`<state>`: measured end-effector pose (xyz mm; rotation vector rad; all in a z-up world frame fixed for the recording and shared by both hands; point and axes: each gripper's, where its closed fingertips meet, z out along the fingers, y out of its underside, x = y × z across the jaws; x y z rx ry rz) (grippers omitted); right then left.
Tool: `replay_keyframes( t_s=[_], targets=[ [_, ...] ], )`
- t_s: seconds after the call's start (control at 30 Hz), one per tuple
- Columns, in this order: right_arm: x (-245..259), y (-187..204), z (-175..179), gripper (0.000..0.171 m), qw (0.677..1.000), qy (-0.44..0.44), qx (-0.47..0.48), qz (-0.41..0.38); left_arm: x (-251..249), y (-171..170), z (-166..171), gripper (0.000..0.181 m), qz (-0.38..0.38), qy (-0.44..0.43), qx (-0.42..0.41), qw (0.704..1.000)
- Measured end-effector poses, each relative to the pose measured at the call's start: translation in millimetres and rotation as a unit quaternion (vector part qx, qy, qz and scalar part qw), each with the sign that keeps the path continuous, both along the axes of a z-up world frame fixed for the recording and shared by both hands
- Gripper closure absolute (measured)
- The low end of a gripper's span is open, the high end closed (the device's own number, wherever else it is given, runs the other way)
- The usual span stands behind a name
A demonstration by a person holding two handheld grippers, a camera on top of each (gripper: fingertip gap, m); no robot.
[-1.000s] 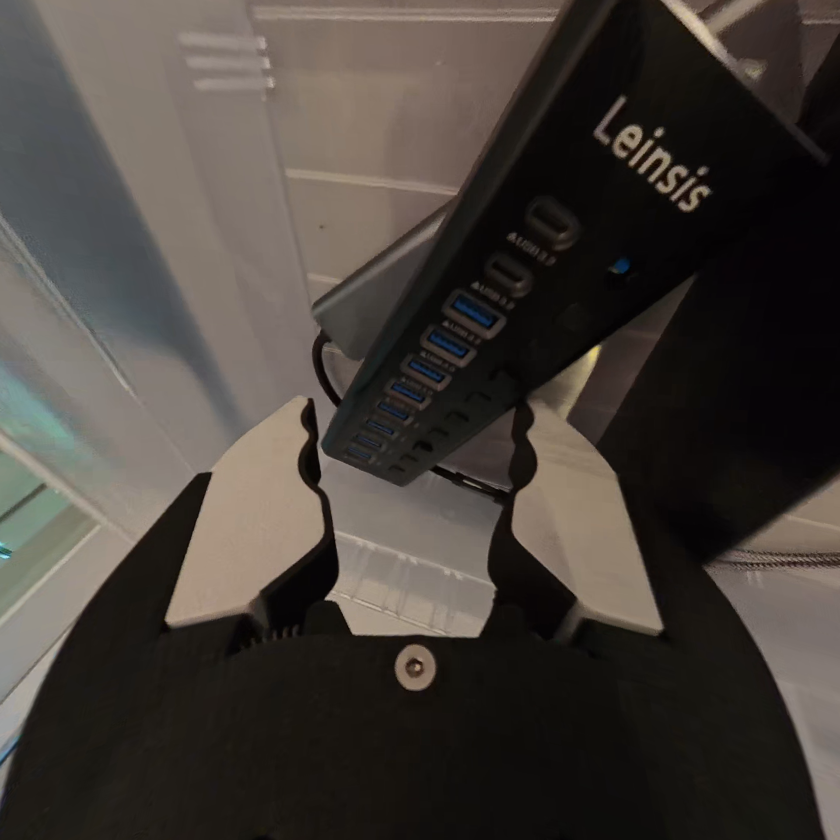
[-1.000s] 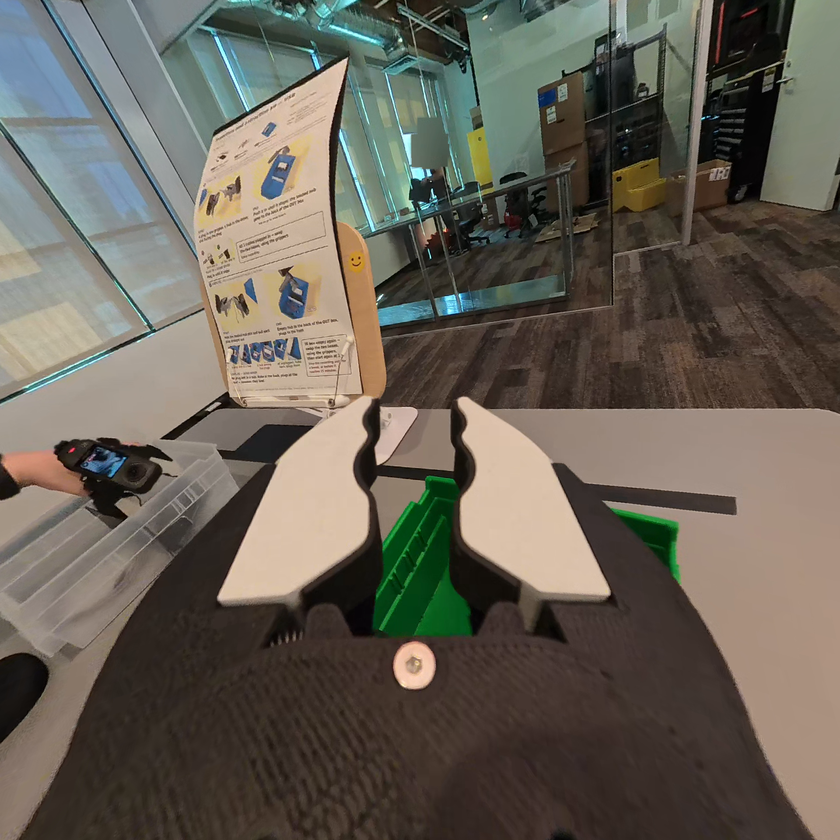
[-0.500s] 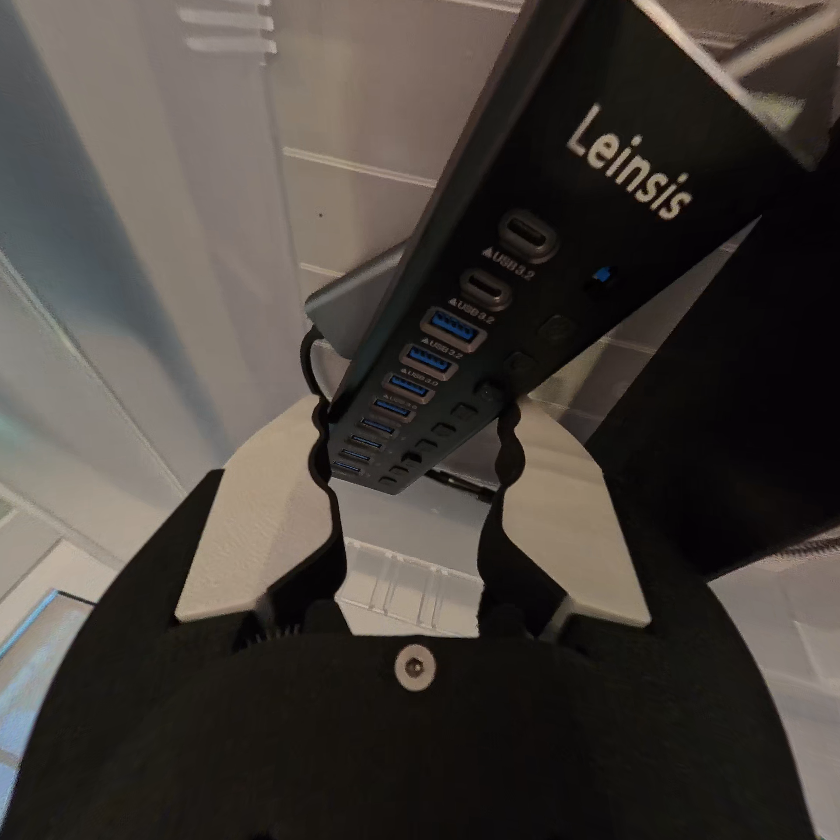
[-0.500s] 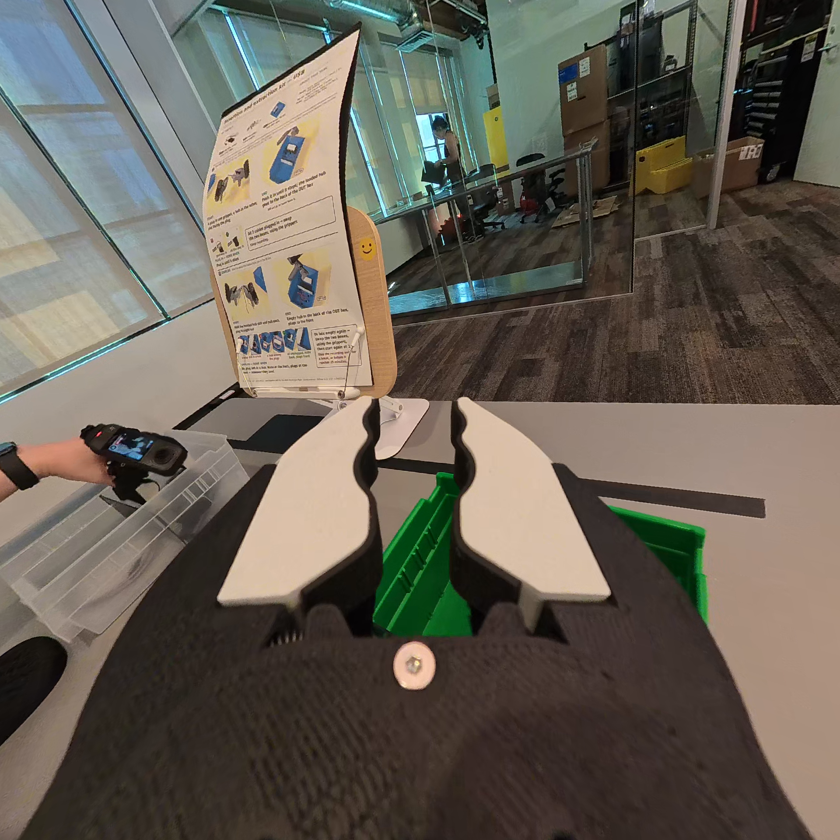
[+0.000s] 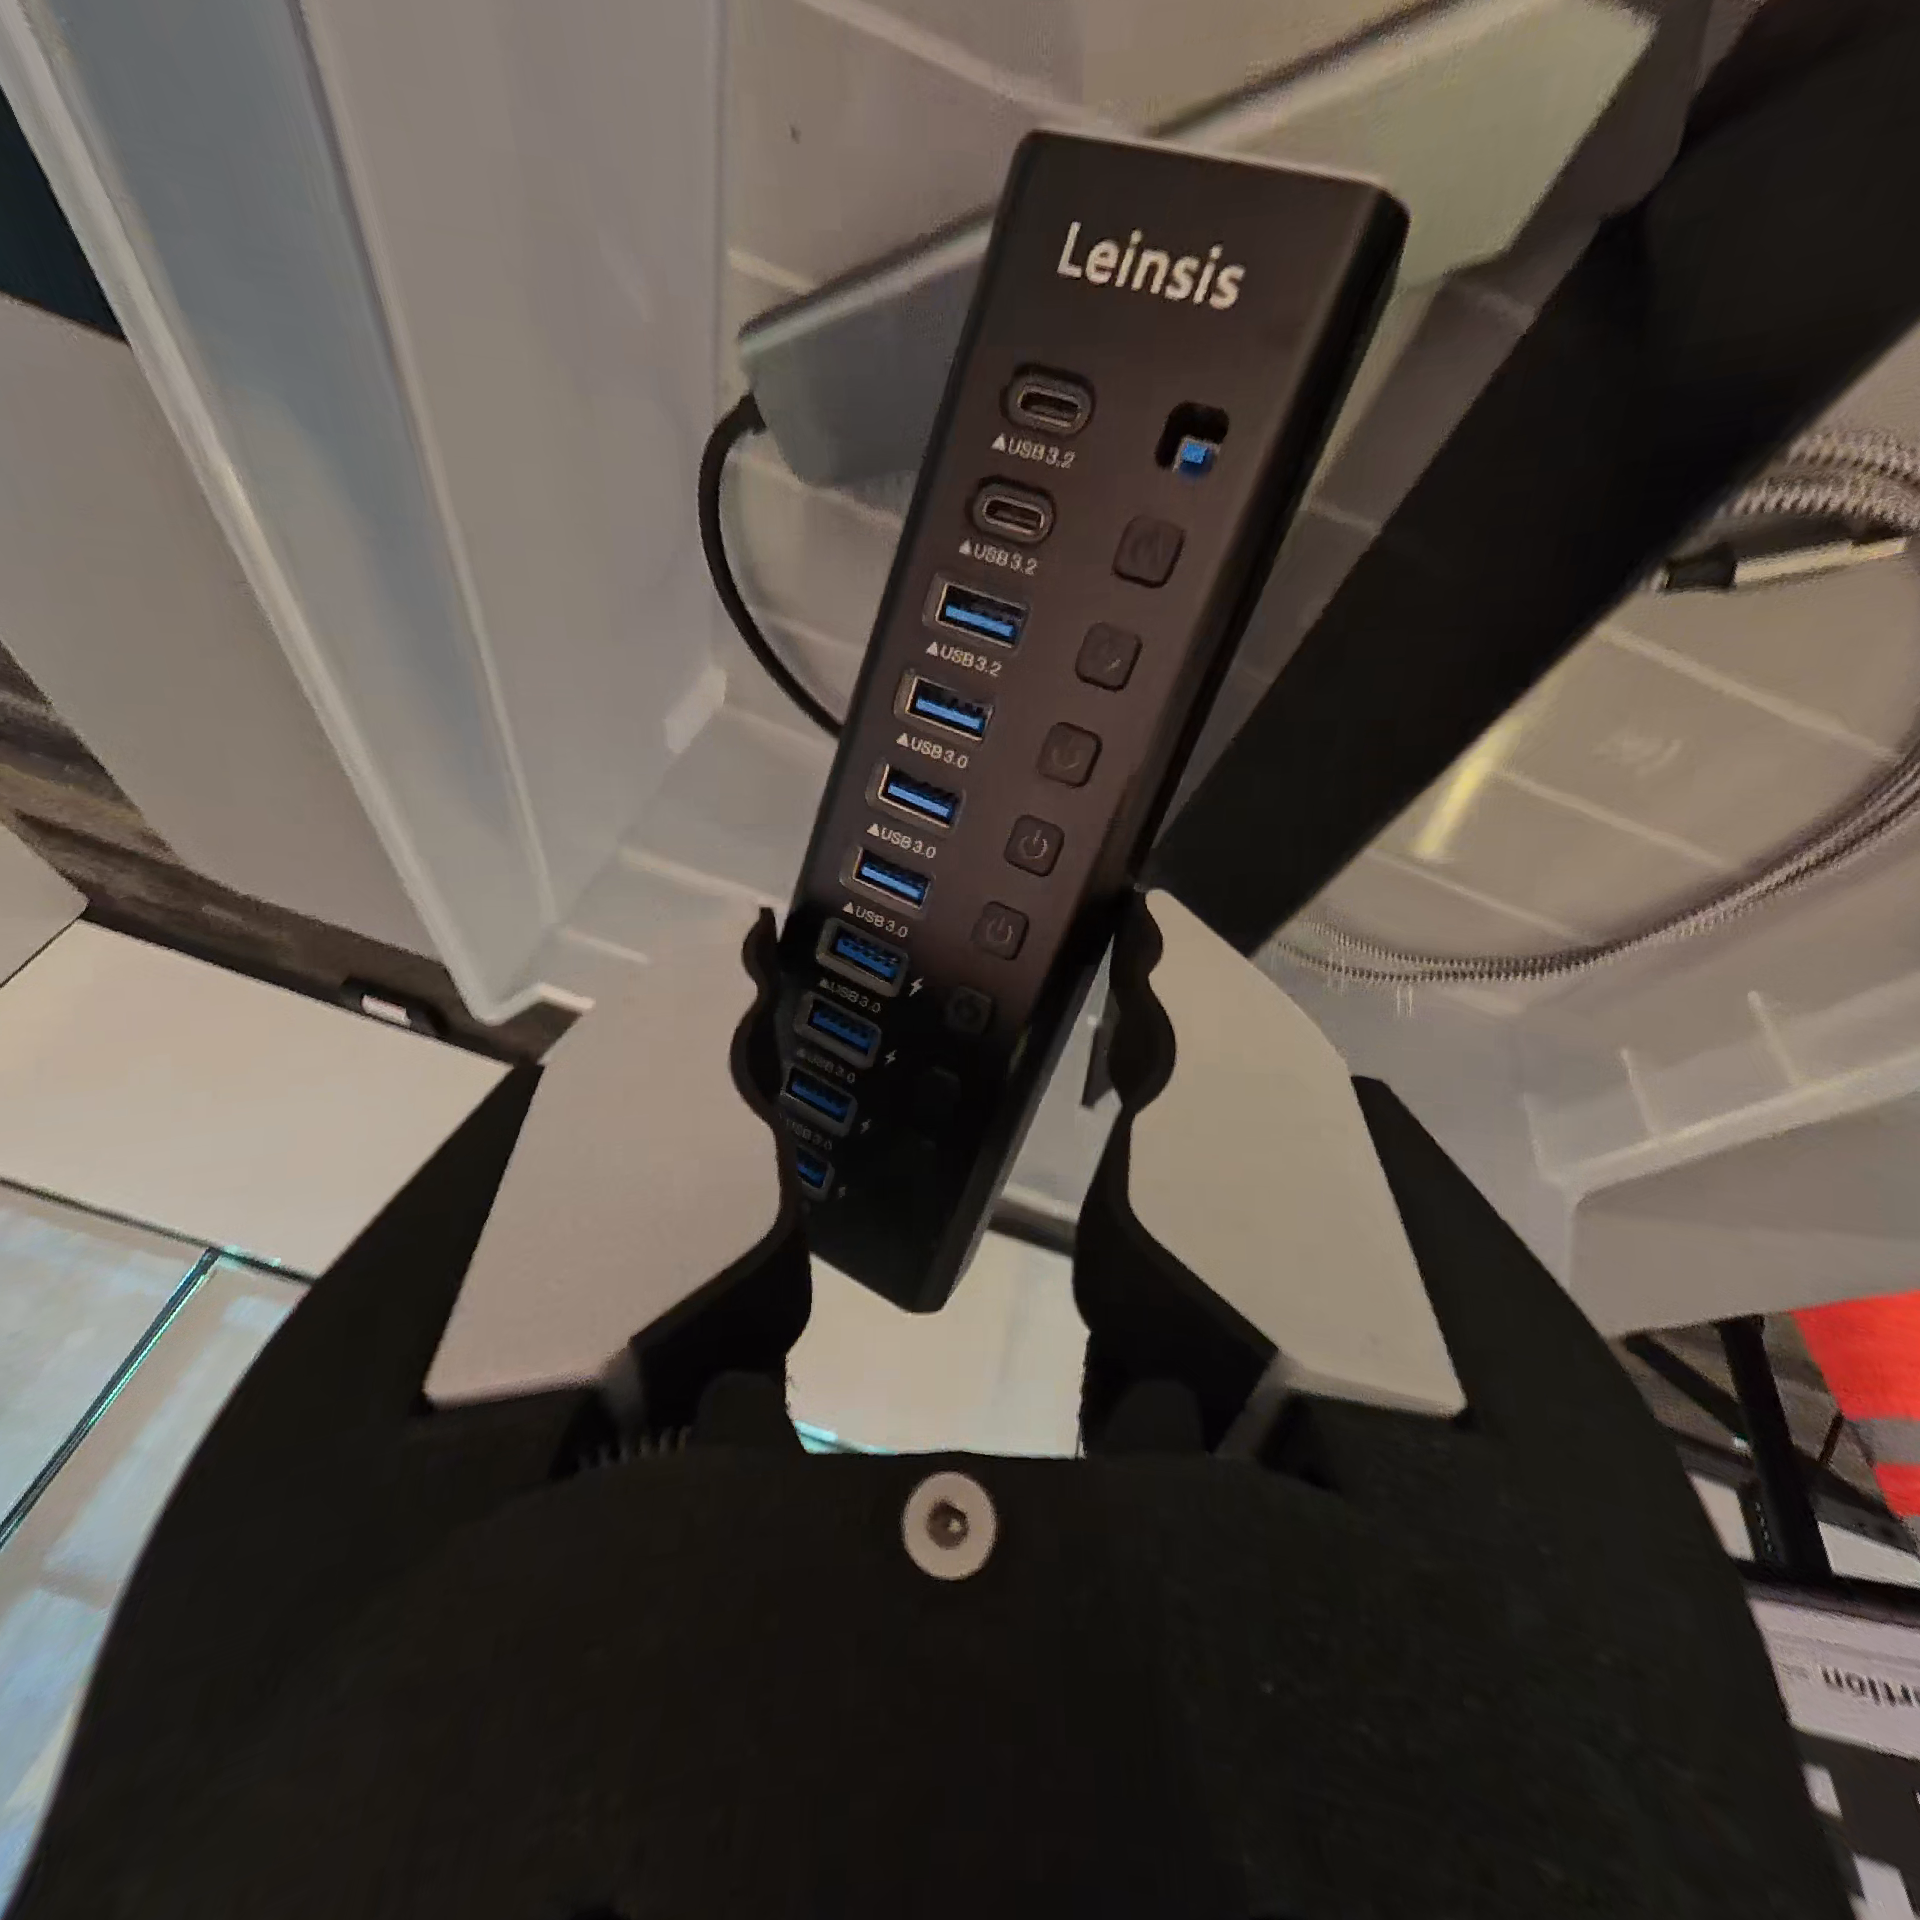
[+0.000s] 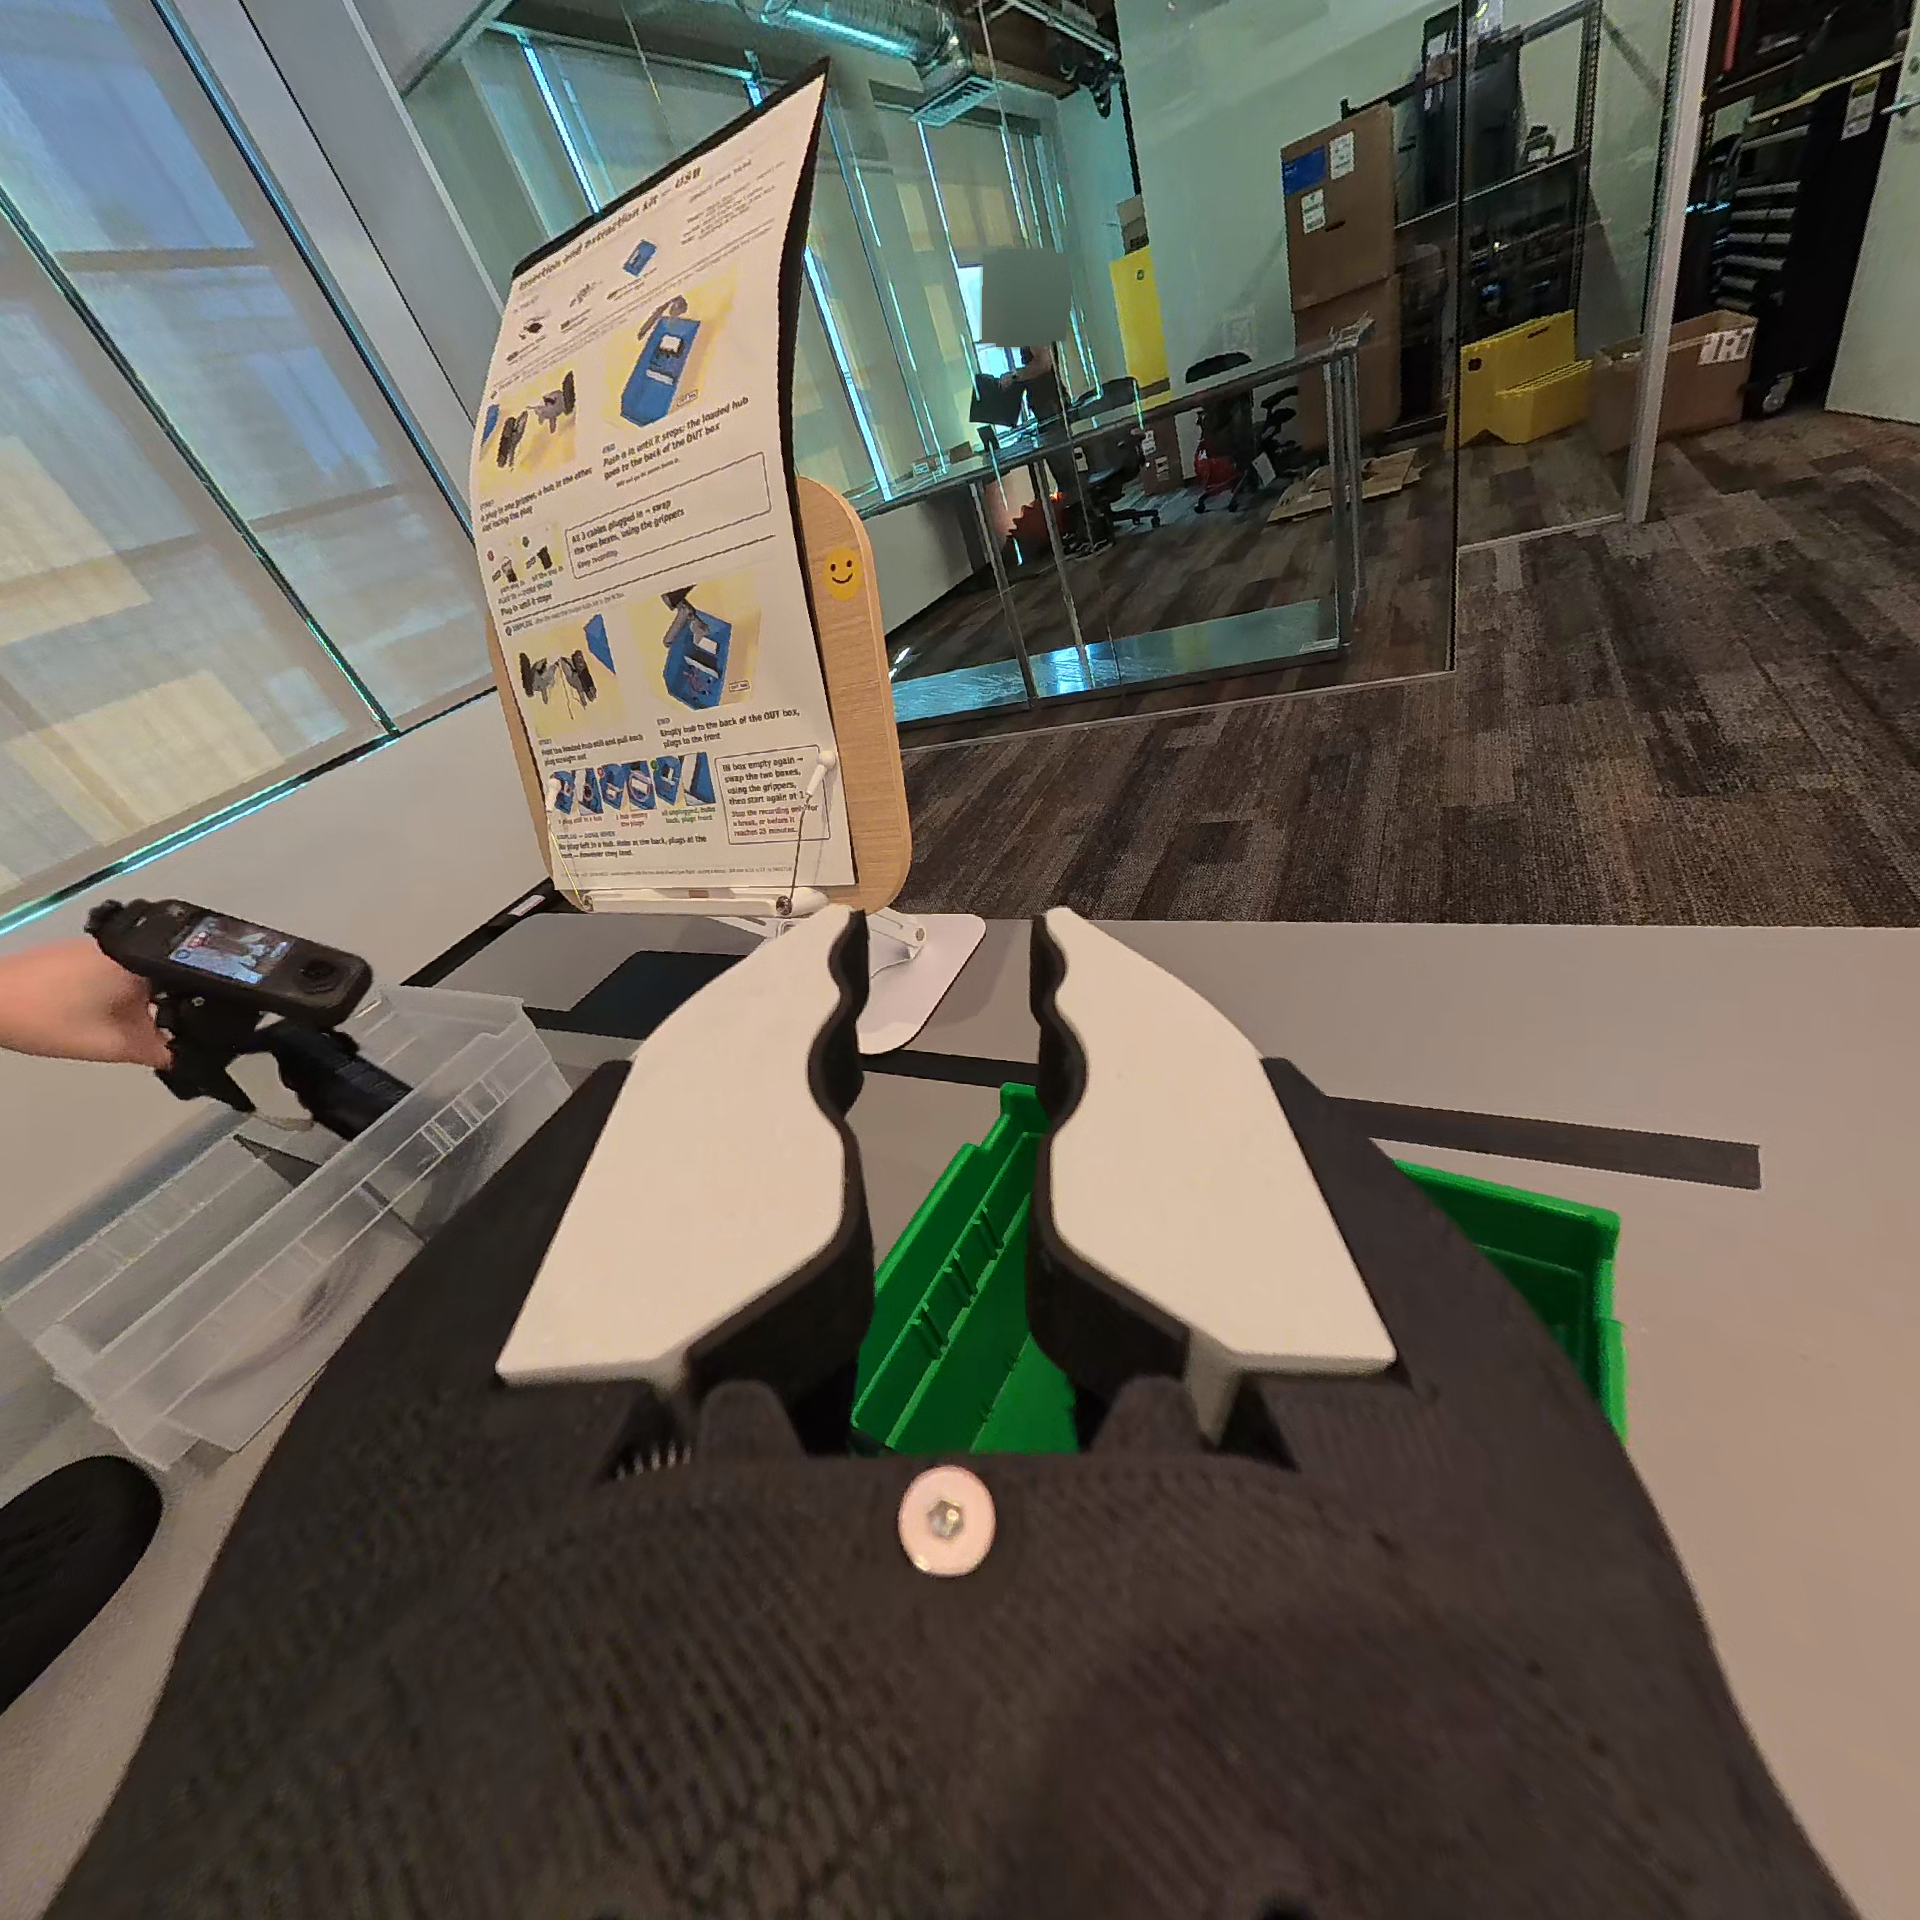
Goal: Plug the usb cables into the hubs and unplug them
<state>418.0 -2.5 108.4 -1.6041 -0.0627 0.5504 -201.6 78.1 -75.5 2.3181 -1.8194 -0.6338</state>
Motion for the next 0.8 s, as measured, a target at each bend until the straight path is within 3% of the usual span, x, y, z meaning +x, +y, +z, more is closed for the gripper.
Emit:
replay_keyframes(
  t_s=[0.3,0.47,0.8],
  targets=[
    [0.7,0.2,-1.3,0.141,1.000,0.003,-0.001,0.002,-12.5,-8.7,46.2,0.125,-0.024,0.128,0.023,0.991],
    [2.2,-0.1,-2.6,0.141,1.000,0.011,-0.002,0.007,-5.7,-13.4,67.4,0.125,-0.027,0.156,0.035,0.987],
    [4.9,-3.9,0.0,0.141,1.000,0.025,0.008,0.014,61.8,-34.6,123.1,0.126,-0.117,0.209,0.122,0.963]
  ],
)
